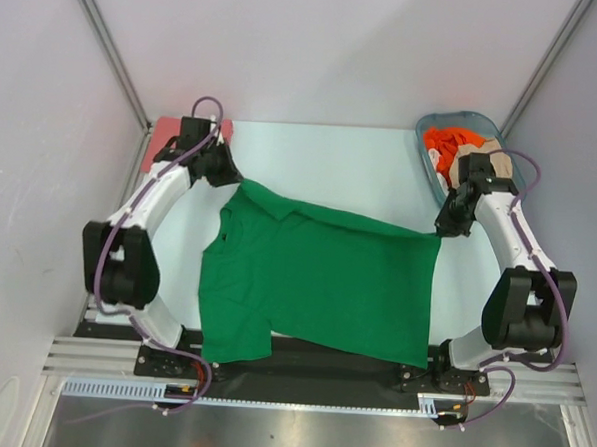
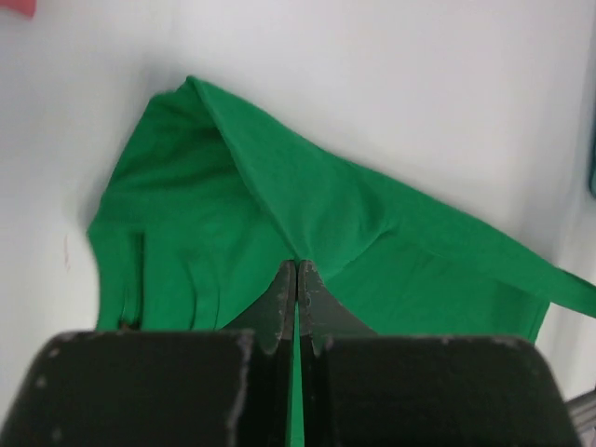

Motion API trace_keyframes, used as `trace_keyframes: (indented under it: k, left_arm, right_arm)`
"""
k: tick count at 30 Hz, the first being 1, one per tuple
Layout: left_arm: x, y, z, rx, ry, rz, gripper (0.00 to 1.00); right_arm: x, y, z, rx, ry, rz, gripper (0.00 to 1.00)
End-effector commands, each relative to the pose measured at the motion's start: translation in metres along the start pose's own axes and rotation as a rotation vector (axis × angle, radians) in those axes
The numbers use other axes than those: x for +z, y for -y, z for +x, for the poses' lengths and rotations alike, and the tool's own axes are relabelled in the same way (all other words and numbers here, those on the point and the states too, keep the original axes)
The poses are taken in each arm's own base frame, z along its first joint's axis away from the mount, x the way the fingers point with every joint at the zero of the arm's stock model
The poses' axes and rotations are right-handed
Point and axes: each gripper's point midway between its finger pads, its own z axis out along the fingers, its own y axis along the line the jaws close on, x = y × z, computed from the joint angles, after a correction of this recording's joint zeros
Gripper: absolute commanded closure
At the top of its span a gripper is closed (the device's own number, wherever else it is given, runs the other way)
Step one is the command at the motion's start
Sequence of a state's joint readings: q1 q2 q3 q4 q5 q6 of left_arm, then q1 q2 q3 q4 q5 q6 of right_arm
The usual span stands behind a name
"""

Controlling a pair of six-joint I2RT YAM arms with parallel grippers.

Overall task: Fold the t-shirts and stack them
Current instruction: Fold the tshirt

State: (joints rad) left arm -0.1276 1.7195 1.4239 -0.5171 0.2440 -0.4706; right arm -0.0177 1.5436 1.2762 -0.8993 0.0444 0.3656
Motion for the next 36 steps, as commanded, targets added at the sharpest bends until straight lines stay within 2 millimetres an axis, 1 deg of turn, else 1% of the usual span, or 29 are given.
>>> trace_keyframes:
  k: [1,3,5,7,8,10,13,15,16,19,23,27,28,36]
  left_arm:
    - [-0.04,-0.015,0.019,-0.006,-0.003,-0.061,1.0]
    - [-0.051,-0.02,0.027,-0.001,-0.011,-0.072,1.0]
    - [-0.054,-0.031,0.044,-0.001,-0.045,-0.1,1.0]
    - [-0.06,-0.035,0.049,0.003,-0.045,-0.1,1.0]
    - [-0.06,-0.039,0.058,-0.001,-0.066,-0.107,1.0]
    - [-0.066,-0.042,0.06,-0.004,-0.061,-0.106,1.0]
    - [-0.067,-0.053,0.075,-0.007,-0.091,-0.128,1.0]
    - [-0.064,-0.057,0.081,-0.007,-0.106,-0.136,1.0]
    - [-0.062,-0.061,0.088,-0.013,-0.123,-0.144,1.0]
    - [-0.06,-0.067,0.098,-0.018,-0.14,-0.154,1.0]
    - [-0.063,-0.076,0.097,-0.007,-0.13,-0.185,1.0]
    - [-0.065,-0.084,0.097,-0.011,-0.124,-0.202,1.0]
    - [-0.066,-0.087,0.099,-0.015,-0.127,-0.211,1.0]
    - [-0.069,-0.083,0.108,-0.029,-0.131,-0.175,1.0]
  right_arm:
    - [-0.01,0.008,0.021,-0.033,-0.061,-0.006,1.0]
    - [-0.008,0.013,0.027,-0.051,-0.087,0.011,1.0]
    - [-0.007,0.017,0.03,-0.056,-0.092,0.025,1.0]
    - [-0.004,0.021,0.035,-0.059,-0.104,0.035,1.0]
    - [-0.002,0.022,0.037,-0.058,-0.112,0.042,1.0]
    - [0.0,0.027,0.038,-0.056,-0.116,0.06,1.0]
    - [0.003,0.028,0.041,-0.058,-0.123,0.06,1.0]
    - [0.005,0.031,0.044,-0.056,-0.132,0.07,1.0]
    - [0.007,0.033,0.047,-0.052,-0.139,0.082,1.0]
    - [0.013,0.039,0.053,-0.051,-0.154,0.102,1.0]
    - [0.022,0.043,0.058,-0.054,-0.169,0.124,1.0]
    - [0.034,0.047,0.071,-0.053,-0.207,0.132,0.99]
    - [0.036,0.047,0.07,-0.05,-0.202,0.135,0.99]
    - [0.044,0.047,0.072,-0.032,-0.225,0.147,0.98]
